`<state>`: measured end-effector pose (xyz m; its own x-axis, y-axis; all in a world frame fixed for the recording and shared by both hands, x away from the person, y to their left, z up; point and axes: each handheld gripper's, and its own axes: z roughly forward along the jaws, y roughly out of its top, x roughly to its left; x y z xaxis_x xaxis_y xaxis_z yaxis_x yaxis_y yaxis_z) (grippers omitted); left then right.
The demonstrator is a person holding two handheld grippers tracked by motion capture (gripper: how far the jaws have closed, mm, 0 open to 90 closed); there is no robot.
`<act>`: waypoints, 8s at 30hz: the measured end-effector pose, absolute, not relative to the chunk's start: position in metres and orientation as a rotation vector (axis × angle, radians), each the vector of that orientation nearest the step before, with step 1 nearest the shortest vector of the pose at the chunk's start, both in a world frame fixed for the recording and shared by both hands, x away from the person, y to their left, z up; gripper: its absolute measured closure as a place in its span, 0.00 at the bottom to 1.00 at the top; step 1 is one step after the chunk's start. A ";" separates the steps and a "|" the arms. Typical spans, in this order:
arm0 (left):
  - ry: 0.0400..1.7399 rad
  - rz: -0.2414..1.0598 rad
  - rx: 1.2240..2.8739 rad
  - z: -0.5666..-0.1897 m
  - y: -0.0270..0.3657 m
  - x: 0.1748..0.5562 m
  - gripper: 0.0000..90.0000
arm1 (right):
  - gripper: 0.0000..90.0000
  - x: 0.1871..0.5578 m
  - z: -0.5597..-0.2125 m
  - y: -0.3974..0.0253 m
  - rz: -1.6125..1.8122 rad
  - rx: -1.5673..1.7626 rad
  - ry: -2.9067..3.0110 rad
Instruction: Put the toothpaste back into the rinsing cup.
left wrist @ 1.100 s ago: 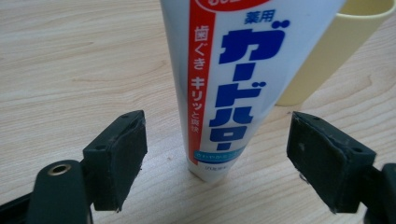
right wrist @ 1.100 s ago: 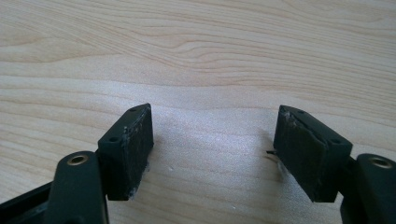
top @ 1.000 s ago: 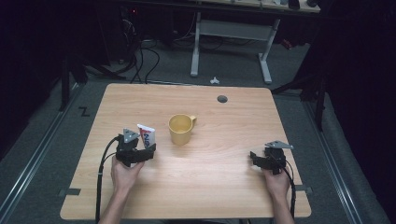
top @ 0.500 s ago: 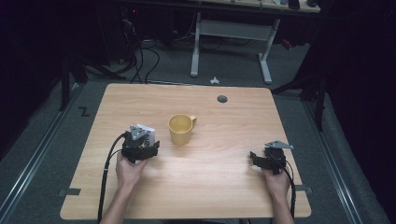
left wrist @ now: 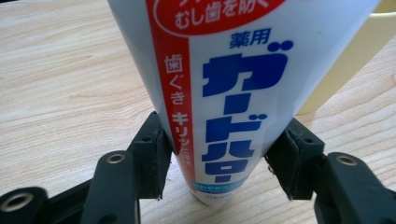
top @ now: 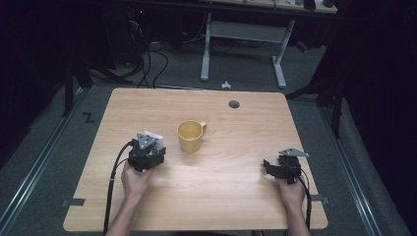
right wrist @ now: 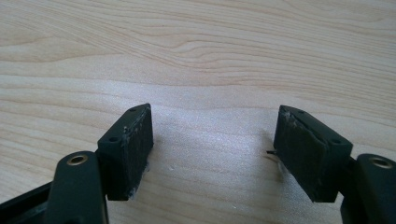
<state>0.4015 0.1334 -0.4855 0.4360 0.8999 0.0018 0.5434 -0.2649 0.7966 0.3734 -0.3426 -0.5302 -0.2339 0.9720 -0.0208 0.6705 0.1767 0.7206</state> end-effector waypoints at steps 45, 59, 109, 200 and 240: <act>1.115 0.503 1.949 -0.457 0.136 0.391 0.63 | 0.32 0.373 -0.530 -0.342 0.827 1.537 1.979; 1.109 0.469 1.945 -0.439 0.134 0.392 0.63 | 0.32 0.373 -0.530 -0.341 0.831 1.526 1.995; 0.980 0.388 1.937 -0.386 0.103 0.421 0.64 | 0.32 0.373 -0.530 -0.340 0.834 1.519 2.000; 1.025 0.448 1.988 -0.423 0.048 0.470 0.63 | 0.32 0.373 -0.530 -0.340 0.836 1.514 2.006; 1.039 0.470 2.041 -0.448 0.038 0.473 0.61 | 0.32 0.373 -0.530 -0.340 0.835 1.514 2.006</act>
<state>0.4729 0.0382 -0.4483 0.5969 0.8020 -0.0228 0.5130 -0.3596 0.7794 0.3726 -0.3398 -0.5301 -0.2662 0.9637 -0.0192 0.6655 0.1981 0.7196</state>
